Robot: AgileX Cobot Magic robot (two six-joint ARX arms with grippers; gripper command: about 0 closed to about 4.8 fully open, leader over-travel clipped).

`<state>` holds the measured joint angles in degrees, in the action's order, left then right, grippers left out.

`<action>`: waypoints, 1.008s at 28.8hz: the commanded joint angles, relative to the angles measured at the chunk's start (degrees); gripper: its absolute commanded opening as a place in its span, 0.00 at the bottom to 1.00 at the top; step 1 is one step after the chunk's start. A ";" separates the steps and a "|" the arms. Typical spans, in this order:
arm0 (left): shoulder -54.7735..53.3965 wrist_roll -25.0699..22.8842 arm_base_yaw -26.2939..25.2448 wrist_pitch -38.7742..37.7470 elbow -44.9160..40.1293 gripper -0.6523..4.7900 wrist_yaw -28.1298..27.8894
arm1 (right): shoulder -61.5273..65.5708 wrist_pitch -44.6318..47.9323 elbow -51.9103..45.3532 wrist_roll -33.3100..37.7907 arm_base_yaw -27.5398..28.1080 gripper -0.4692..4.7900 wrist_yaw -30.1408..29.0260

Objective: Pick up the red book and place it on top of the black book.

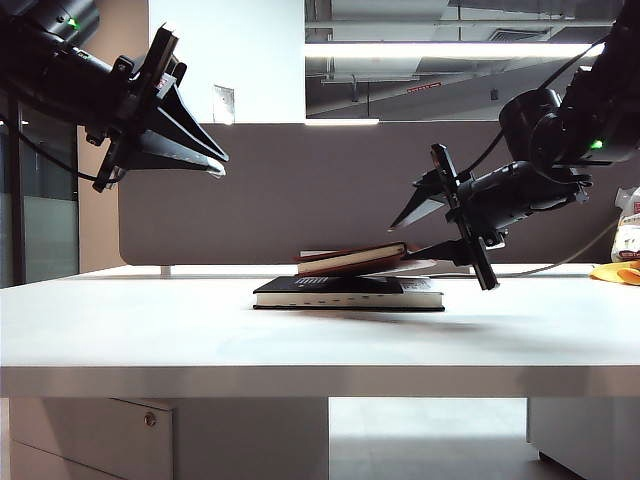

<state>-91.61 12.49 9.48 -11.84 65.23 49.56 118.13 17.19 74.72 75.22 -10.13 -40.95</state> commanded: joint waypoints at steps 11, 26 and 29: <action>0.20 -0.48 -0.04 0.37 0.31 0.22 0.61 | -0.52 -2.34 0.44 -2.95 1.90 0.50 0.52; 0.20 -0.46 -0.04 0.33 0.31 0.22 0.61 | -0.50 1.07 1.55 -1.75 -0.90 0.39 2.64; 0.20 -0.46 -0.04 0.11 0.31 0.22 0.63 | -0.50 1.07 2.38 -2.19 -1.20 0.24 3.17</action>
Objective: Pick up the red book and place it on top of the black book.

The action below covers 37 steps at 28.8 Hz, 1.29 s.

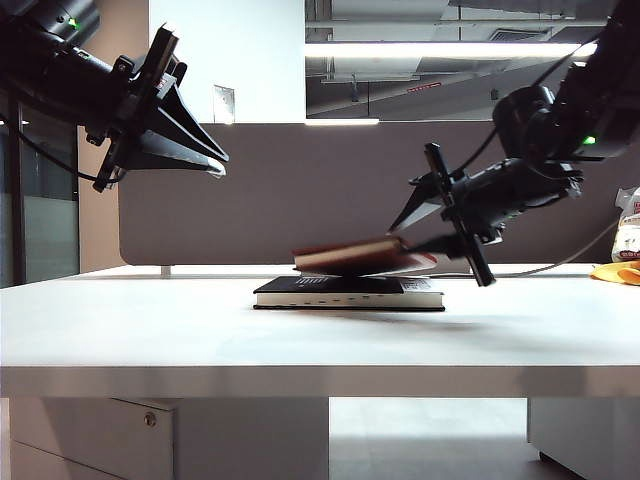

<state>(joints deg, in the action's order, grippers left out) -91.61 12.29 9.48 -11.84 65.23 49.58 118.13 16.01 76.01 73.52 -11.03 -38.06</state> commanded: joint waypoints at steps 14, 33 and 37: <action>0.20 -0.28 -0.04 -0.87 0.31 0.22 0.66 | -0.50 -7.10 1.62 -8.22 -0.39 0.24 -1.09; 0.20 -0.28 -0.04 -0.96 0.31 0.22 0.66 | -1.05 -21.64 8.74 -20.06 -0.31 0.18 0.66; 0.20 -0.28 -0.04 -0.98 0.31 0.22 0.70 | -1.05 -22.49 9.92 -20.33 -0.26 0.18 0.70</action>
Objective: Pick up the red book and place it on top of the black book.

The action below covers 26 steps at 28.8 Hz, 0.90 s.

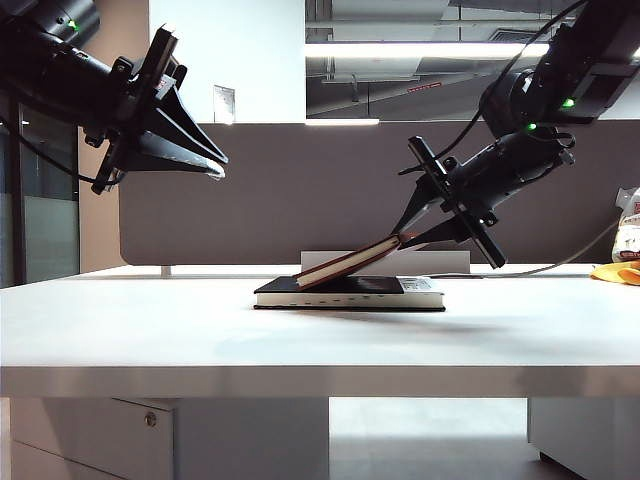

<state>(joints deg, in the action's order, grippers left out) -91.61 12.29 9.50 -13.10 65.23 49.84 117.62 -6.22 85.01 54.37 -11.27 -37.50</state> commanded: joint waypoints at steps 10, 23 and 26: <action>0.20 -0.33 -0.07 0.26 0.31 0.22 0.39 | -0.52 -13.53 6.14 -12.63 0.04 0.18 6.01; 0.20 -0.48 -0.07 0.26 0.31 0.22 0.39 | -0.48 -17.64 10.12 -16.46 -0.44 0.23 9.07; 0.20 -0.48 -0.07 0.26 0.31 0.22 0.39 | -0.48 -17.66 10.12 -16.59 -0.48 0.43 8.63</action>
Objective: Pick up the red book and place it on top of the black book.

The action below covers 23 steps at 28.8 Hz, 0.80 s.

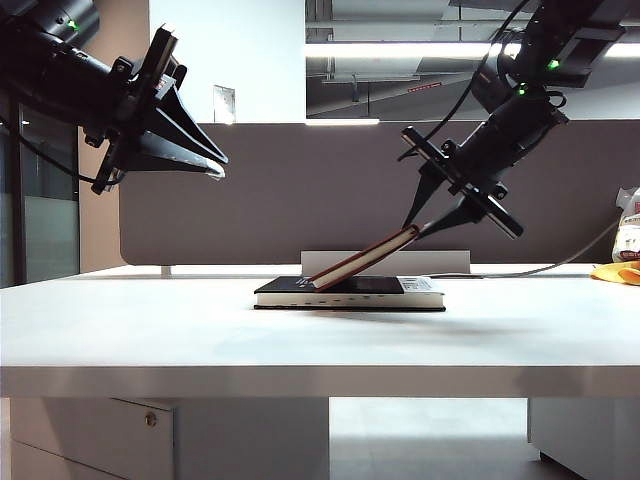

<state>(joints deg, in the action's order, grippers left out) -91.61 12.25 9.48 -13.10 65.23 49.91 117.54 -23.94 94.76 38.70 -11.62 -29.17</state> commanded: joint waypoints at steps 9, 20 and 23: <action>0.20 -0.44 -0.04 0.24 0.31 0.22 0.46 | -0.42 -0.31 0.37 -1.92 -0.13 0.48 0.20; 0.20 -0.46 -0.04 0.09 0.31 0.22 0.48 | -0.44 -6.03 0.39 -6.21 0.94 0.48 4.00; 0.20 -0.48 -0.04 0.09 0.31 0.22 0.48 | -0.57 -5.81 0.39 -6.21 0.94 0.48 4.46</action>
<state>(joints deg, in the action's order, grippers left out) -91.61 12.25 9.48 -13.13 65.23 49.93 117.60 -30.68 94.76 32.91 -10.50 -25.04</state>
